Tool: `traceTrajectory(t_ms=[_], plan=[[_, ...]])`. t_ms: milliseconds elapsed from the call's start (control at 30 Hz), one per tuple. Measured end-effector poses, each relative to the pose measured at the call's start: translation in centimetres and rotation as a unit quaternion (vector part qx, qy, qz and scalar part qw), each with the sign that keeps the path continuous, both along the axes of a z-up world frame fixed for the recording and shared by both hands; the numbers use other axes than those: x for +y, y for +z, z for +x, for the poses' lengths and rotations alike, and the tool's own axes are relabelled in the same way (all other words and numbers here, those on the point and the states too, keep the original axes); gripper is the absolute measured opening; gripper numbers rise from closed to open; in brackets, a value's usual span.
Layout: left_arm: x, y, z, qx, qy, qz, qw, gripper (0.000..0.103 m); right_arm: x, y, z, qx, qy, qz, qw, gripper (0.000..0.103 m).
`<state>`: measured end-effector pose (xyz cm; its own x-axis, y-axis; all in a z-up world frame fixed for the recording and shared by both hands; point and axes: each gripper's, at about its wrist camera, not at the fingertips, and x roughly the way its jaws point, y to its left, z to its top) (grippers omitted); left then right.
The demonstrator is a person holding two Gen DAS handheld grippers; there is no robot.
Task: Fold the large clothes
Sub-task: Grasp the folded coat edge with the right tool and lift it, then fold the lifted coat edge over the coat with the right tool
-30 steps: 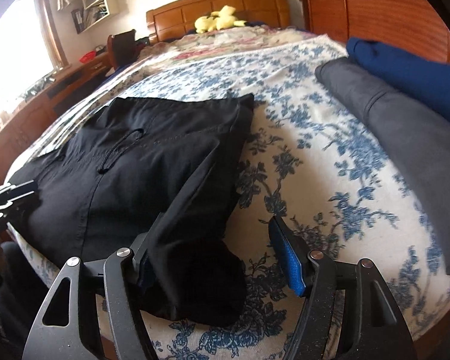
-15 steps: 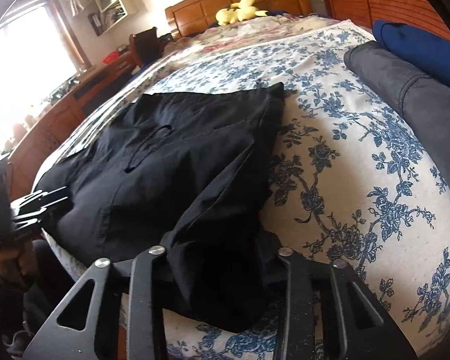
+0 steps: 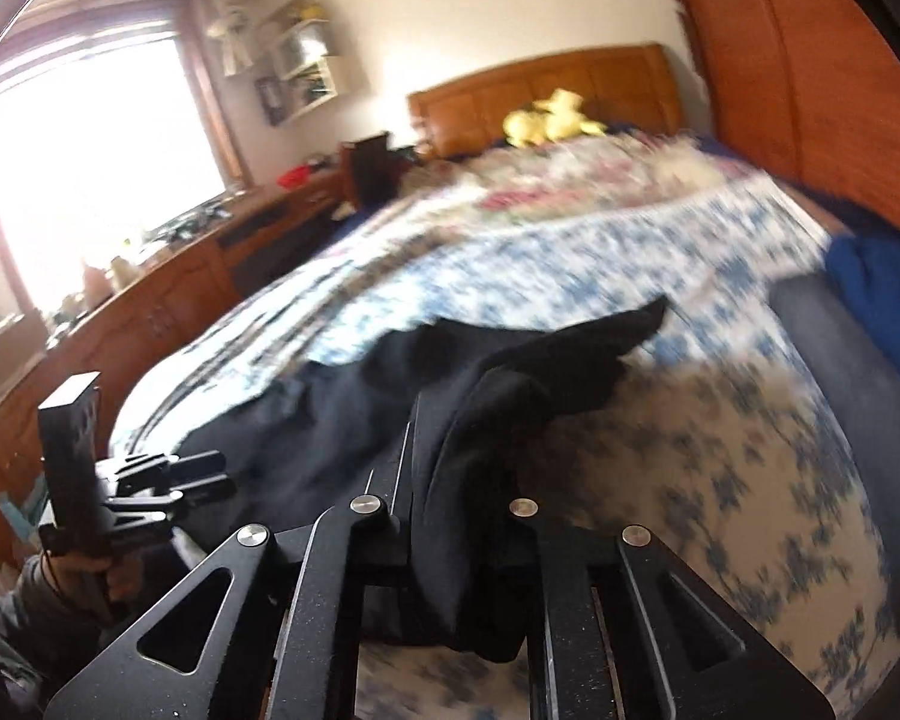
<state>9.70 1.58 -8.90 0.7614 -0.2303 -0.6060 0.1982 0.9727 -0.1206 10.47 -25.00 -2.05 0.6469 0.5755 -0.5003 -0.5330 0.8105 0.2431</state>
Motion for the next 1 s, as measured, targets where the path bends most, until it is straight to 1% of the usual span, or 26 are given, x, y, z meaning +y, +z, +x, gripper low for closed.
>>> traceTrajectory(t_ms=[167, 267, 333, 467, 567, 600, 667, 700, 767, 833, 867, 900, 1000], plan=[[4.7, 1.1, -2.4, -0.016, 0.035, -0.004, 0.9993, 0.038, 7.5, 2.2, -0.7, -0.031, 0.064, -0.02, 0.997, 0.003], [7.9, 1.3, -3.8, -0.02, 0.061, -0.006, 0.9979, 0.038, 12.7, 2.6, -0.7, -0.04, 0.104, -0.039, 0.993, 0.0], [10.2, 1.3, -4.7, -0.022, 0.081, -0.007, 0.9965, 0.038, 16.6, 2.2, -0.6, -0.036, 0.132, -0.049, 0.989, 0.0], [14.1, 0.7, -6.4, -0.017, 0.117, -0.009, 0.9929, 0.038, 22.8, 0.5, 0.1, -0.019, 0.171, -0.06, 0.983, 0.0], [16.0, 0.2, -7.2, -0.012, 0.136, -0.012, 0.9906, 0.038, 26.2, -1.1, 0.8, 0.008, 0.18, -0.056, 0.982, 0.0], [16.5, 0.1, -7.5, -0.011, 0.14, -0.013, 0.99, 0.038, 27.1, -1.7, 0.5, 0.017, 0.176, -0.064, 0.982, 0.004], [16.8, -0.1, -7.7, -0.011, 0.144, -0.013, 0.9895, 0.038, 28.2, -2.1, 0.5, 0.028, 0.164, -0.082, 0.983, 0.007], [16.7, -0.1, -7.9, -0.012, 0.144, -0.013, 0.9894, 0.038, 28.2, -2.1, 0.6, 0.033, 0.163, -0.082, 0.983, 0.01], [16.6, 0.0, -8.0, -0.014, 0.142, -0.013, 0.9897, 0.038, 27.6, -1.5, 0.7, 0.035, 0.17, -0.065, 0.983, 0.019], [16.1, 0.3, -7.7, -0.017, 0.137, -0.013, 0.9904, 0.038, 26.8, -0.3, 0.1, 0.018, 0.167, -0.064, 0.984, 0.039], [15.7, 0.4, -7.5, -0.019, 0.132, -0.016, 0.9909, 0.038, 26.2, 0.4, -0.1, 0.008, 0.163, -0.065, 0.984, 0.043], [15.2, 0.5, -7.3, -0.022, 0.127, -0.018, 0.9915, 0.038, 25.6, 1.1, -0.4, -0.002, 0.159, -0.065, 0.985, 0.046], [13.9, 1.1, -6.7, -0.027, 0.111, -0.021, 0.9933, 0.038, 23.3, 2.4, -0.8, -0.023, 0.143, -0.075, 0.987, 0.046]])
